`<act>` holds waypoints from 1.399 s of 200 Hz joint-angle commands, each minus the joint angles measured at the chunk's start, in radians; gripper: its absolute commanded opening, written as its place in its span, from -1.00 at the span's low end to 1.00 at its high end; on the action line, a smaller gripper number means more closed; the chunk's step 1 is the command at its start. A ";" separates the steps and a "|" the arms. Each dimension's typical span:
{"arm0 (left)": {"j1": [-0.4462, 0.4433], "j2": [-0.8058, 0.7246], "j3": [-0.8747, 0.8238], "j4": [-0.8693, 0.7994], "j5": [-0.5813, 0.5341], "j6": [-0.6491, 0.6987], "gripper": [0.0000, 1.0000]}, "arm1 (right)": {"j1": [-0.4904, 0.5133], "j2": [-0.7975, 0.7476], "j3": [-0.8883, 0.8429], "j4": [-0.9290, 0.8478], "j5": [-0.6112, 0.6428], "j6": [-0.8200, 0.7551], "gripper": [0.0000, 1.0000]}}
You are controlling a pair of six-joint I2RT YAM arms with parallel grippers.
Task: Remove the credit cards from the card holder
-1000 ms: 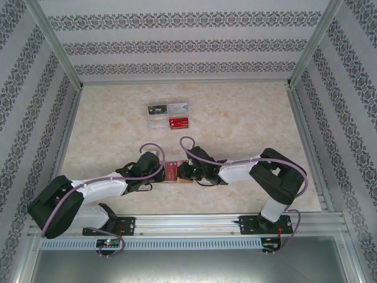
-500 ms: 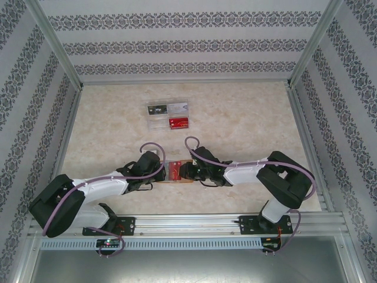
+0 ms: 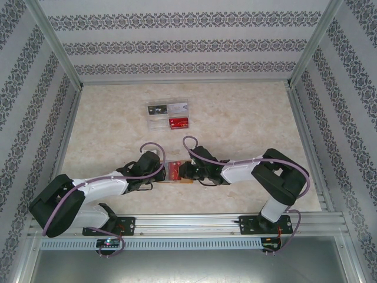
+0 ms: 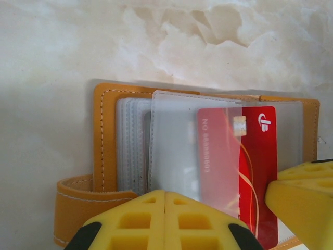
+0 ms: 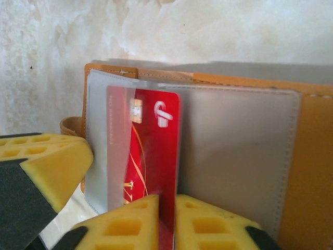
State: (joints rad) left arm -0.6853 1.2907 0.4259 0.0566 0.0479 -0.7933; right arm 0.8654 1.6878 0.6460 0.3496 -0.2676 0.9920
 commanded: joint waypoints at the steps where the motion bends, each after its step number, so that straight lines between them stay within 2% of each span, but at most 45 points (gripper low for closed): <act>1: 0.009 0.018 0.000 -0.079 -0.023 -0.005 -1.00 | -0.014 0.011 -0.003 0.017 -0.002 -0.011 -0.84; 19: 0.009 0.012 0.001 -0.091 -0.032 -0.005 -1.00 | -0.021 -0.001 -0.029 0.024 0.007 -0.004 -0.96; 43: 0.009 0.010 0.005 -0.105 -0.044 -0.006 -1.00 | -0.032 -0.030 -0.071 0.031 0.014 -0.003 -1.00; 114: 0.009 -0.001 0.015 -0.118 -0.036 -0.009 -1.00 | -0.070 -0.203 -0.188 0.006 0.033 -0.030 -1.00; 158: 0.008 -0.047 0.029 -0.130 -0.012 0.005 -1.00 | -0.075 -0.359 -0.146 -0.152 0.053 -0.164 -1.00; 191: 0.009 -0.093 0.032 -0.145 -0.002 0.021 -0.98 | -0.075 -0.429 0.012 -0.412 0.105 -0.384 -1.00; 210: 0.009 -0.121 0.028 -0.139 0.009 0.030 -0.76 | -0.074 -0.417 0.130 -0.532 0.135 -0.526 -1.00; 232: 0.009 -0.160 0.014 -0.126 0.020 0.036 -0.27 | -0.069 -0.385 0.228 -0.588 0.179 -0.718 -1.00; 252: 0.009 -0.199 0.006 -0.132 0.026 0.048 0.29 | -0.066 -0.351 0.291 -0.592 0.229 -0.873 -1.00; 280: 0.009 -0.262 -0.004 -0.156 0.030 0.064 0.79 | -0.065 -0.283 0.381 -0.587 0.273 -1.089 -1.00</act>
State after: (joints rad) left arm -0.6849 1.0782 0.4374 -0.0608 0.0692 -0.7536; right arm 0.8005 1.3487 0.9543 -0.1871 -0.0757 0.1757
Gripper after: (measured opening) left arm 0.818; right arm 0.064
